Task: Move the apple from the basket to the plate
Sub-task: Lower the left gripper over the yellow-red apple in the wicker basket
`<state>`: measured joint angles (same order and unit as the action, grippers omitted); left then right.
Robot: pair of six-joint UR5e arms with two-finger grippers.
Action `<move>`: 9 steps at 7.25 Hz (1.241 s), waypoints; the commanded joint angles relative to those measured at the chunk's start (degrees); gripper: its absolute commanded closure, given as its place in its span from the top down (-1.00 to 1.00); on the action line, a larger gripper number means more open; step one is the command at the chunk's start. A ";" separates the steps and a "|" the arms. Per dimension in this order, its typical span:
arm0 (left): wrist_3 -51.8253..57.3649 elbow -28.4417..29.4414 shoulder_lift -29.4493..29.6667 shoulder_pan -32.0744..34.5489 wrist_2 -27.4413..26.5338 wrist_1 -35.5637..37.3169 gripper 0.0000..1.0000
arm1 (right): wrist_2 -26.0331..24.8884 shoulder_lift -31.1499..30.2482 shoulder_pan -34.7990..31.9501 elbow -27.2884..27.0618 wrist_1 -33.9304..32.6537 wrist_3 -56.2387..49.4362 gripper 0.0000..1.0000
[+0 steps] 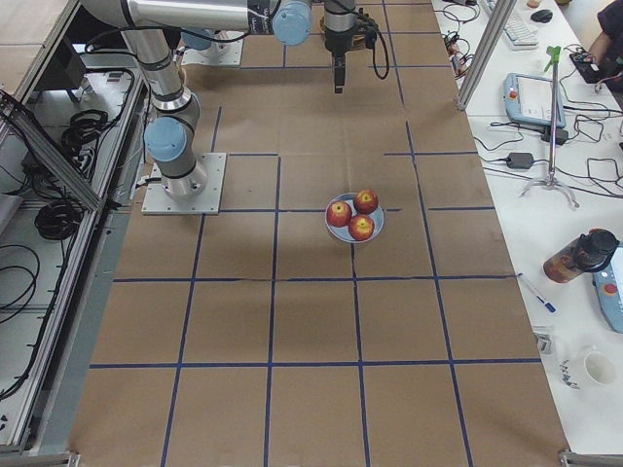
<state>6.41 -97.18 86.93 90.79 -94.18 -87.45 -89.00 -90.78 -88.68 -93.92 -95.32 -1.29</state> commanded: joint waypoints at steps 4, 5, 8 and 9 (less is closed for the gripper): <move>-0.08 -0.03 0.17 0.00 0.05 0.17 0.99 | -0.74 -7.04 0.43 1.19 -0.48 -1.17 1.00; 0.00 -0.12 0.00 0.00 0.05 0.18 0.99 | -1.35 -6.17 0.26 0.32 0.12 -0.82 1.00; -0.17 0.75 0.51 -0.09 -0.21 0.09 0.99 | -0.57 -5.29 0.26 -0.82 3.03 -0.38 1.00; 0.00 0.59 1.05 -0.26 0.22 0.17 0.99 | 0.04 -3.81 0.26 -0.57 3.12 -0.29 1.00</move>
<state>6.32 -96.73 87.34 90.68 -94.24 -87.33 -89.58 -95.88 -88.41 -94.50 -92.39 -1.70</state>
